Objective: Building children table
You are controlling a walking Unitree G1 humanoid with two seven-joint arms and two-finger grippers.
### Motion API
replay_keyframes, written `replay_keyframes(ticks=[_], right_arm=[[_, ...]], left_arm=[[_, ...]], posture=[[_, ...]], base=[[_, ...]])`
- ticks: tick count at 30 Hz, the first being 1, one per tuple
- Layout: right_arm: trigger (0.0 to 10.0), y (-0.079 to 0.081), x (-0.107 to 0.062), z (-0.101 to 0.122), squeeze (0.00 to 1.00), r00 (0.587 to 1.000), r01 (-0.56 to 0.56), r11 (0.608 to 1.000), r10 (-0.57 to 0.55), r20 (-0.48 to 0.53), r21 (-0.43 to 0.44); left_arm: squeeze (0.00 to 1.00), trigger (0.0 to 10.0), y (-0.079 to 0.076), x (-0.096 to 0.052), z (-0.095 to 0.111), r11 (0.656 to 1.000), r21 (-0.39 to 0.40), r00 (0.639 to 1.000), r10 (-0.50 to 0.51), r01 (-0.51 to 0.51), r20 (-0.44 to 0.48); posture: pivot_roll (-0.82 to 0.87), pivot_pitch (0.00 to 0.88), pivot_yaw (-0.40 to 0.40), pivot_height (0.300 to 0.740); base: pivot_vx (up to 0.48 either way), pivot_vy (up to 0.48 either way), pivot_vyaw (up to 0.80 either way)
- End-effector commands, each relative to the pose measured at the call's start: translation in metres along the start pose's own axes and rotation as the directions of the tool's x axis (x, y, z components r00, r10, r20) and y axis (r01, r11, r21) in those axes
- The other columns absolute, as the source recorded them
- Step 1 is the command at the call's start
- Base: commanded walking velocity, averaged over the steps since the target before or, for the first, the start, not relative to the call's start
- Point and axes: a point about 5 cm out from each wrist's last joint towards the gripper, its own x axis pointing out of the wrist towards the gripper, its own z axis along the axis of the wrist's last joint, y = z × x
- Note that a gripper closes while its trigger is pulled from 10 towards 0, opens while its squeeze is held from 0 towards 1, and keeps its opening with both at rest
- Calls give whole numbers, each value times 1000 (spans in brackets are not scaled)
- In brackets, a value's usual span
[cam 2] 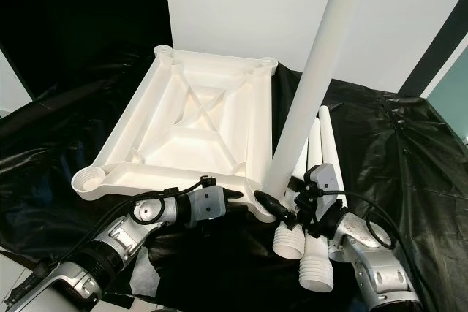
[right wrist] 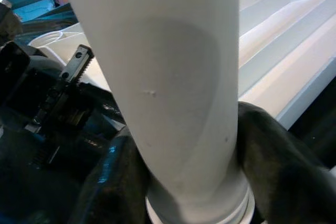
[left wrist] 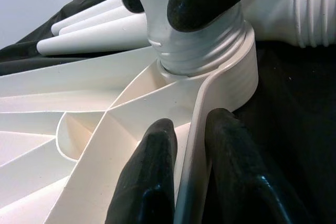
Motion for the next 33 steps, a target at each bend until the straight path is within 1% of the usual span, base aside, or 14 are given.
replay_keyframes(ticks=[1, 9, 12, 13, 15, 18, 19, 20, 23, 25, 29, 30, 32, 33], right_arm=[[0, -19, -15, -4, 0, 996, 64, 998, -64, -64, -4], [0, -14, -15, -10, 0, 996, 16, 999, -13, -89, 35], [0, -6, -14, -13, 0, 996, 67, 997, -65, -56, 37], [0, -1, -12, -15, 0, 991, 133, 991, -132, -25, 21], [0, -1, -12, -15, 0, 991, 133, 991, -132, -25, 21], [0, 11, -11, -18, 0, 942, 331, 943, -332, 40, 39], [0, 9, -11, -17, 0, 901, 425, 900, -431, 52, 95], [0, 9, -11, -17, 0, 901, 425, 900, -431, 52, 95], [0, 7, -10, -11, 0, 825, 545, 825, -560, 81, 153], [0, 7, -11, -9, 0, 802, 578, 806, -590, 93, 131], [0, 7, -12, -11, 0, 791, 596, 795, -606, 87, 111], [5725, 7, -12, -12, 0, 795, 595, 798, -602, 79, 97], [5725, 7, -12, -12, 0, 795, 595, 798, -602, 79, 97], [10000, 7, -11, -12, 0, 801, 588, 805, -593, 79, 82]], left_arm=[[0, 10000, -32, -3, -23, 979, -55, 975, -200, 196, -93], [0, 10000, -32, -3, -22, 980, -56, 976, -198, 193, -91], [0, 10000, -32, -4, -23, 979, -56, 976, -199, 194, -92], [0, 10000, -32, -4, -23, 979, -56, 976, -199, 194, -93], [0, 10000, -32, -4, -23, 979, -56, 976, -199, 194, -93], [0, 10000, -31, -6, -23, 981, -58, 977, -191, 186, -96], [0, 10000, -31, -6, -24, 981, -58, 977, -190, 185, -98], [0, 10000, -31, -6, -24, 981, -58, 977, -190, 185, -98], [0, 10000, -32, -7, -24, 981, -64, 977, -188, 183, -96], [0, 10000, -34, -7, -24, 980, -66, 977, -193, 187, -94], [0, 10000, -34, -6, -24, 980, -66, 976, -196, 190, -93], [0, 10000, -34, -5, -23, 980, -65, 976, -196, 190, -92], [0, 10000, -34, -5, -23, 980, -65, 976, -196, 190, -92], [0, 10000, -33, -5, -23, 979, -64, 976, -197, 191, -90]], posture=[[245, 0, -96, 740], [252, 0, -96, 740], [255, 0, -96, 740], [259, 0, -97, 740], [259, 0, -97, 740], [261, 0, -93, 740], [271, 0, -99, 740], [271, 0, -99, 740], [259, 0, -86, 740], [252, 0, -83, 740], [249, 0, -82, 740], [244, 0, -81, 740], [244, 0, -81, 740], [239, 0, -80, 740]], base=[[0, 0, 0], [0, 0, 0], [0, 0, 0], [0, 0, 0], [0, 0, 0], [0, 0, 0], [0, 0, 0], [0, 0, 0], [0, 0, 0], [0, 0, 0], [0, 0, 0], [0, 0, 0], [0, 0, 0], [0, 0, 0]])
